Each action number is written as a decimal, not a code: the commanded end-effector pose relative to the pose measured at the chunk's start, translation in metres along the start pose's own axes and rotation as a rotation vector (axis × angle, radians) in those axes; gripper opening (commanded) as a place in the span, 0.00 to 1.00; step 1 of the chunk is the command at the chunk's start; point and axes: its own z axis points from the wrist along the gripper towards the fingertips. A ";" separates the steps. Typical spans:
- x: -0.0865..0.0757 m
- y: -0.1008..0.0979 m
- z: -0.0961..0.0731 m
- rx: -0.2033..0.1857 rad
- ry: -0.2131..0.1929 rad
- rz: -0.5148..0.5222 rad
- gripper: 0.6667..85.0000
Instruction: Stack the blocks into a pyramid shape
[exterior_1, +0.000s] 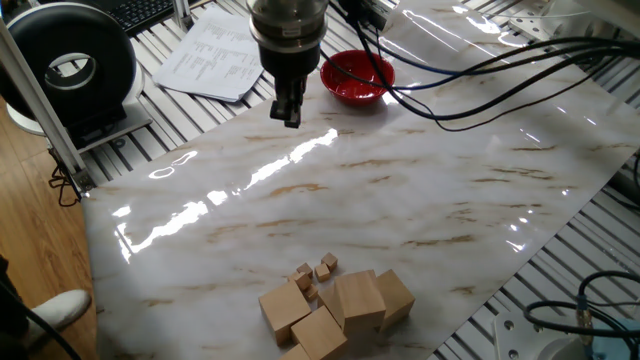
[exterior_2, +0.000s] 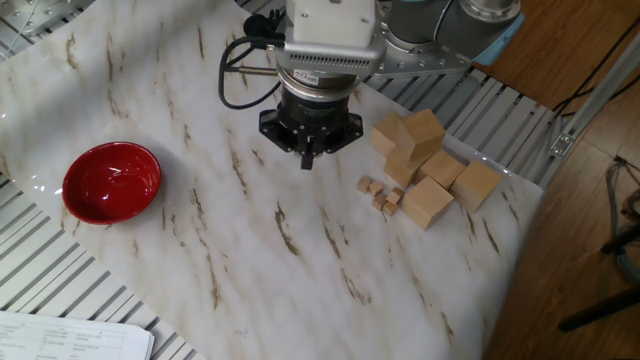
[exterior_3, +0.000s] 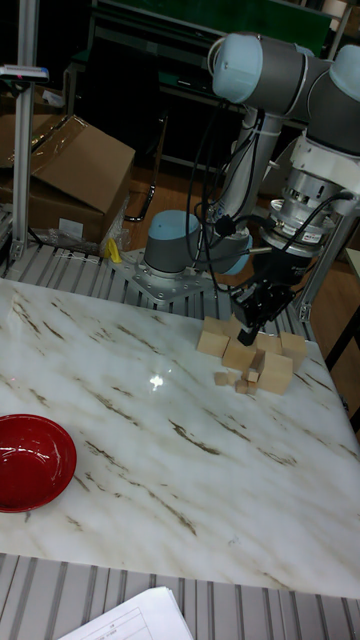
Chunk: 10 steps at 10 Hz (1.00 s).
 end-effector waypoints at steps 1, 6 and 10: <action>-0.007 0.003 -0.001 -0.011 -0.029 -0.021 0.00; 0.007 0.023 -0.002 -0.093 0.017 -0.161 0.00; 0.000 0.036 -0.004 -0.140 -0.013 -0.178 0.00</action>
